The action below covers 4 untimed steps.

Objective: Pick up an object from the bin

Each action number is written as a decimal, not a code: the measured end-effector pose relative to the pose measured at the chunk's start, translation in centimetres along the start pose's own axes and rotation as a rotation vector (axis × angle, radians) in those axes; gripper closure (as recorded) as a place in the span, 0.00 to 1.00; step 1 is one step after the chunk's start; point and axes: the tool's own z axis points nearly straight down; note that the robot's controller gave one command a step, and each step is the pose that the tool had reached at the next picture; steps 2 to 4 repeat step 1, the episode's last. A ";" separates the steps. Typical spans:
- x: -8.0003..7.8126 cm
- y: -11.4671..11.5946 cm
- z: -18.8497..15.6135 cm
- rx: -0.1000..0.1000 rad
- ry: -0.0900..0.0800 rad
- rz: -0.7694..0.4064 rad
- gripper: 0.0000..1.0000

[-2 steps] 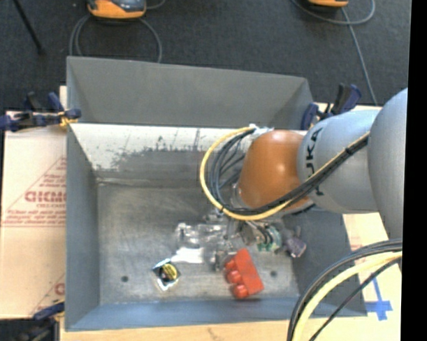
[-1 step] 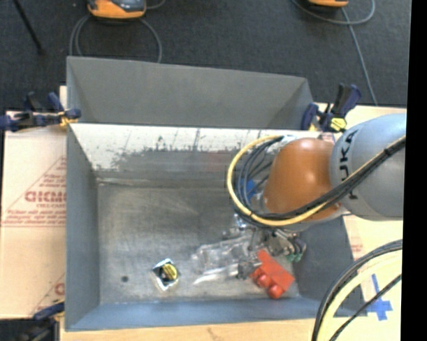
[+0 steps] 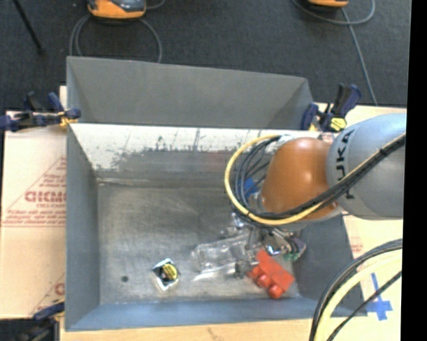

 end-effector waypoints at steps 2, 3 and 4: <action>-2.2 -6.8 -13.5 0.007 -0.006 -0.361 1.00; -2.2 -6.8 -13.5 0.007 -0.006 -0.361 1.00; -2.2 -6.8 -13.5 0.007 -0.006 -0.361 1.00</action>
Offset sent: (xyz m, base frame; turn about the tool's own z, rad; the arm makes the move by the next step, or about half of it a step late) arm 0.0366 -0.0575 0.1322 -0.3649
